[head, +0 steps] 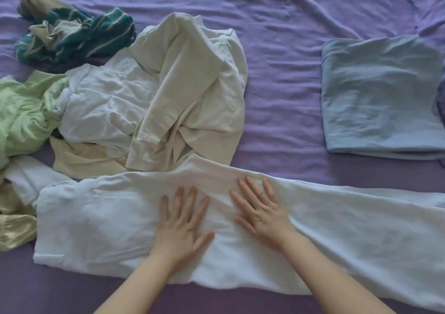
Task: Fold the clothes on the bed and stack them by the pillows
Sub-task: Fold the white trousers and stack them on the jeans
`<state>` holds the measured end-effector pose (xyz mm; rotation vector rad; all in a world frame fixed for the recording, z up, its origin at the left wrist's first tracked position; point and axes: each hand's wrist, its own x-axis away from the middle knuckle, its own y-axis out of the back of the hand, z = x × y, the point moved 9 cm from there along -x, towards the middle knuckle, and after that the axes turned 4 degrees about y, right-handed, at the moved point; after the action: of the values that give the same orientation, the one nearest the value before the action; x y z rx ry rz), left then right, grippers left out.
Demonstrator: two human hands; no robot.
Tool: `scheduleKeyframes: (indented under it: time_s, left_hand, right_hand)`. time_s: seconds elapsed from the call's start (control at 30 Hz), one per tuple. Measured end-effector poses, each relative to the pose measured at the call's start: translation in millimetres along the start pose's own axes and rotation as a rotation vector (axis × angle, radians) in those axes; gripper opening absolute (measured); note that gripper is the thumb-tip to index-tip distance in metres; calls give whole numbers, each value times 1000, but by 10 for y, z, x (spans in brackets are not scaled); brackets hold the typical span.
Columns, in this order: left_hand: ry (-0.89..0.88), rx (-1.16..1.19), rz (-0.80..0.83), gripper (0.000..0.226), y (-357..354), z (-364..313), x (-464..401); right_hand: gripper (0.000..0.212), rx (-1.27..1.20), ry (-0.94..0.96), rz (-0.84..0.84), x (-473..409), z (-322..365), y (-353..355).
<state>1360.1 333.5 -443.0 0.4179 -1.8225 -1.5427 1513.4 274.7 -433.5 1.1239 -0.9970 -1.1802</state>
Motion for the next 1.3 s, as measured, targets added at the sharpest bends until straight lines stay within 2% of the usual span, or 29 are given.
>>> scheduleKeyframes:
  time_s: [0.1,0.2,0.3,0.37,0.4,0.47,0.53,0.63,0.77,0.9,0.97,1.03,1.13,1.23,1.3]
  left_hand:
    - [71,28,-26,67,246,-263,-181]
    - [10,75,-67,51,523,-871,-529]
    - [-105,70,-1,61,650,-1626,-879]
    - [-185,19,125,60,562,-2099,-1013]
    - [-205,-7,142,58,503,-2277,-1064]
    - [-201,-6,161,57,485,-2555,-1097]
    - [-177,30,86,58,634,-2731,-1102]
    - [-199,49,-10,51,768,-2853,-1098]
    - [-260,69,17,48,786,-2908,-1050]
    - [-220,133,-17,29,802,-2899,-1178]
    - [-156,117,59,14,706,-2825,-1315]
    - [-144,76,142,14,600,-2785,-1407]
    - [-159,25,217,19,553,-2818,-1479]
    - [-178,29,275,25,543,-2874,-1505]
    - [-194,51,242,21,596,-2909,-1511]
  right_hand:
    - [49,8,-14,-41,246,-378,244]
    - [48,113,-177,-23,674,-1050,501]
    - [46,150,-311,45,1213,-1635,692]
    - [38,171,-337,58,1542,-1860,799]
    - [43,168,-363,64,1678,-1952,842]
    - [56,134,-418,65,1893,-2081,877]
    - [51,122,-431,16,2009,-2108,928]
    - [37,79,-423,-23,2099,-2085,926]
    - [17,10,-379,-73,2148,-2077,922]
    - [37,29,-347,-4,2045,-2222,965]
    - [35,16,-350,60,1969,-2361,915]
    - [25,-58,-348,192,1921,-2469,768]
    - [29,-66,-379,389,1922,-2622,621]
    - [21,-19,-322,434,1890,-2656,712]
    - [20,-8,-294,463,1922,-2701,775]
